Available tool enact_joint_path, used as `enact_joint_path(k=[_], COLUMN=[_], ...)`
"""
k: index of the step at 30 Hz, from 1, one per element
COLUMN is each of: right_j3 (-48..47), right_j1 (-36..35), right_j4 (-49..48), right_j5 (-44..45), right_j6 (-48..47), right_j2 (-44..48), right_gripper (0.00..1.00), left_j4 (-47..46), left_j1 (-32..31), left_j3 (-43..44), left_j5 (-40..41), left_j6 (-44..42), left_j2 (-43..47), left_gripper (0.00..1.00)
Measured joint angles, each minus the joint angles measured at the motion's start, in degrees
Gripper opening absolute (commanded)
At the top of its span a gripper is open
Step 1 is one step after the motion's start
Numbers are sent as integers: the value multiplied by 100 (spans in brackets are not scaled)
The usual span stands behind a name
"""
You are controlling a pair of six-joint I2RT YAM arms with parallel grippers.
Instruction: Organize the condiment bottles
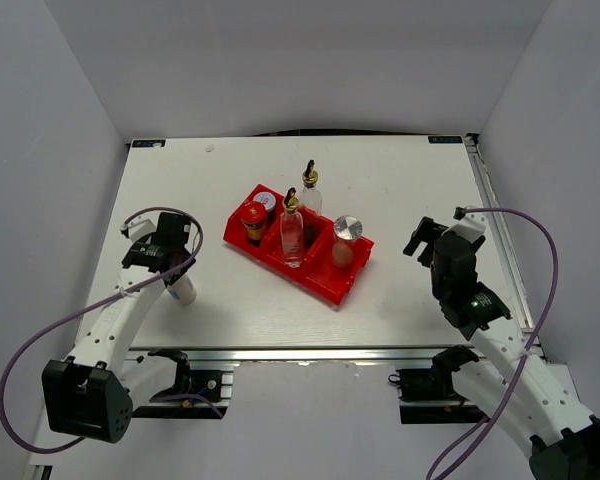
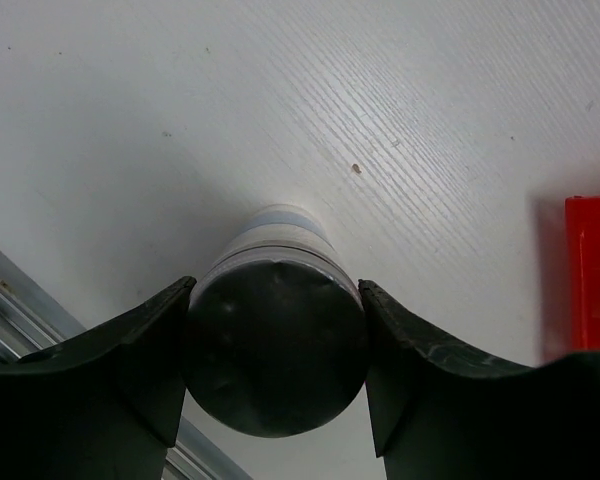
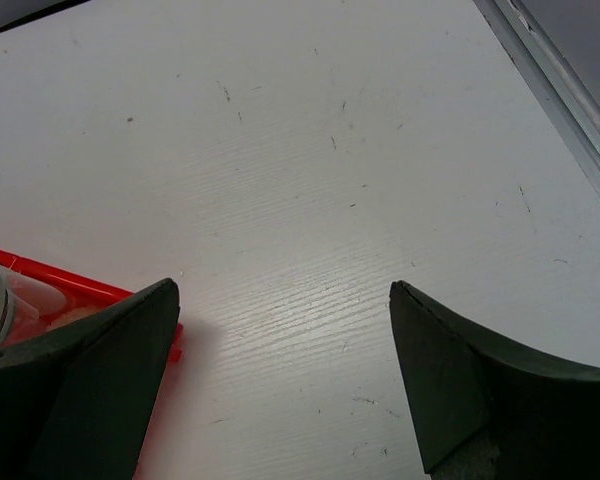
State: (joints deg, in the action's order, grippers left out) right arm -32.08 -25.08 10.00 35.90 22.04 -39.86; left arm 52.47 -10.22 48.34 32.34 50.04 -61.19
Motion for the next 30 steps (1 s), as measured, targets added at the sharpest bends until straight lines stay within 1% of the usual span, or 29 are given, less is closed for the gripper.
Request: enact_joint_path(k=[1, 3, 4, 5, 8, 12, 17, 20, 22, 23, 25, 27, 30], right_j3=[0, 0, 0, 0, 0, 0, 0, 0, 0, 0, 0, 0, 0], right_j1=[0, 0, 0, 0, 0, 0, 0, 0, 0, 0, 0, 0, 0], right_j4=[0, -2, -2, -2, -2, -2, 9, 13, 7, -4, -31, -39, -31], right_j5=[-9, -17, -24, -35, -59, -131, -181, -181, -179, -179, -179, -173, -157], right_j6=[2, 2, 2, 4, 4, 4, 2, 2, 0, -4, -9, -17, -20], right_j2=[28, 81, 101, 116, 127, 127, 177, 275, 328, 341, 337, 306, 232], right_gripper=[89, 90, 89, 89, 89, 89, 89, 89, 89, 89, 89, 89, 89], left_j4=[28, 107, 164, 208, 203, -225, -1366, -1987, -2514, -2745, -2879, -2879, -2806], left_j1=[0, -2, -2, -2, 2, 2, 4, -13, -129, -282, -619, -1331, -2004], left_j3=[7, 59, 136, 236, 745, 1617, 2417, 3091, 3386, 3508, 3738, 4240, 4977], left_j5=[-13, -24, -44, -63, -201, -627, -1462, -2229, -2651, -2787, -2830, -2828, -3088], left_j6=[2, 4, 4, 2, -22, -66, -42, -50, -48, -59, -195, -474, -813], left_j2=[20, 63, 85, 101, 155, 251, 273, -157, -507, -693, -981, -1528, -2218], left_gripper=[20, 12, 3, 0, 0, 0, 0, 0, 0, 0, 0, 0, 0])
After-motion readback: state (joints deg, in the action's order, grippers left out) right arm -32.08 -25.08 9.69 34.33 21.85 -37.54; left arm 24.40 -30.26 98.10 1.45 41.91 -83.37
